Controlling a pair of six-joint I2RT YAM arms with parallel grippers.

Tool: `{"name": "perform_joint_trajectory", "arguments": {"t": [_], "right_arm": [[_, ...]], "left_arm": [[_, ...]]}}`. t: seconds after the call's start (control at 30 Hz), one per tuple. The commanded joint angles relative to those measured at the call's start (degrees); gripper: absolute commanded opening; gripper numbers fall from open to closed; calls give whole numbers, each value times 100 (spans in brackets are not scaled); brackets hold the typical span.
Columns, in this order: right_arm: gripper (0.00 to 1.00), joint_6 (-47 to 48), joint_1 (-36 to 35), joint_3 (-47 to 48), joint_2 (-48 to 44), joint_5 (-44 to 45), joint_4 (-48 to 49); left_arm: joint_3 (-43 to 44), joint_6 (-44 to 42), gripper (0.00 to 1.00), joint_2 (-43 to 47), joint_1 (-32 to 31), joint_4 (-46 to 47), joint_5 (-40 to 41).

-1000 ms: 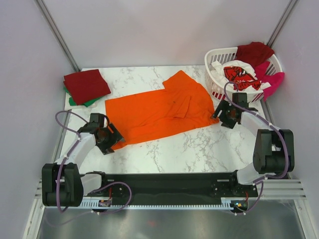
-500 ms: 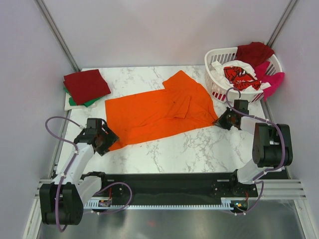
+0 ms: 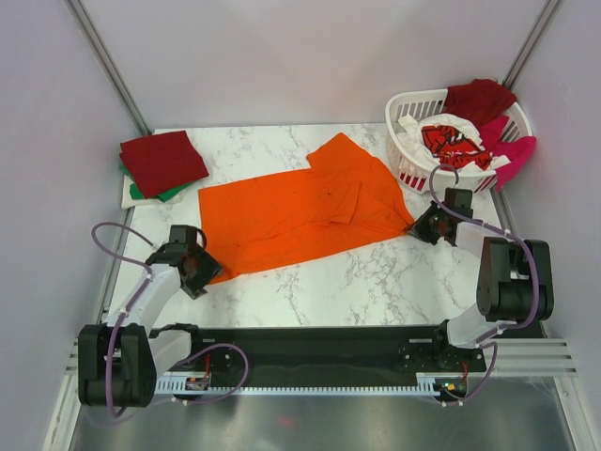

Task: Fold and stack the t-shirts
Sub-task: Fold the tshirt

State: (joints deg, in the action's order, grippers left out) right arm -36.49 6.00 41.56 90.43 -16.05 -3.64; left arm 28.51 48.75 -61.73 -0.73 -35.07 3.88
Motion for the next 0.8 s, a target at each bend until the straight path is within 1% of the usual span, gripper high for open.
{"name": "perform_joint_trajectory", "arguments": {"t": [0.0,0.03,0.1,0.13,0.2,0.23,0.27,0.33,0.37,0.43,0.5,0.53,0.57,0.67,0.77], "right_arm": [[0,-60,147,-52,-219,103,153],[0,-69,173,-60,-219,111,144],[0,-43,200,-87,-210,224,144],[0,-34,209,-95,-210,286,144],[0,-25,217,-96,-184,296,153],[0,-16,217,-96,-167,261,144],[0,-25,217,-87,-149,243,153],[0,-25,217,-87,-96,191,162],[0,-25,217,-95,-96,182,162],[0,-25,217,-113,-96,181,162],[0,-33,217,-166,-192,129,170],[0,-68,209,-201,-245,85,153],[0,-104,200,-253,-306,-20,162],[0,-270,121,-490,-657,-161,83],[0,-271,112,-710,-1079,-153,-215]], "left_arm": [[-4,161,69,-207,-41,378,297],[14,135,68,-268,-41,413,332],[66,65,61,-462,-41,527,438],[84,12,52,-523,-41,571,456],[189,-32,40,-673,-41,694,464],[225,-76,31,-708,-41,738,465],[260,-129,29,-734,-41,808,430],[374,-199,21,-840,-41,958,403],[444,-252,12,-866,-41,993,403],[532,-366,2,-945,-41,1002,412],[646,-419,2,-806,-32,924,517],[708,-358,2,-744,46,627,491],[795,-401,2,-691,517,572,-49],[997,-691,2,-577,1152,282,-729],[1121,-911,2,-463,1347,-183,-626]]}}
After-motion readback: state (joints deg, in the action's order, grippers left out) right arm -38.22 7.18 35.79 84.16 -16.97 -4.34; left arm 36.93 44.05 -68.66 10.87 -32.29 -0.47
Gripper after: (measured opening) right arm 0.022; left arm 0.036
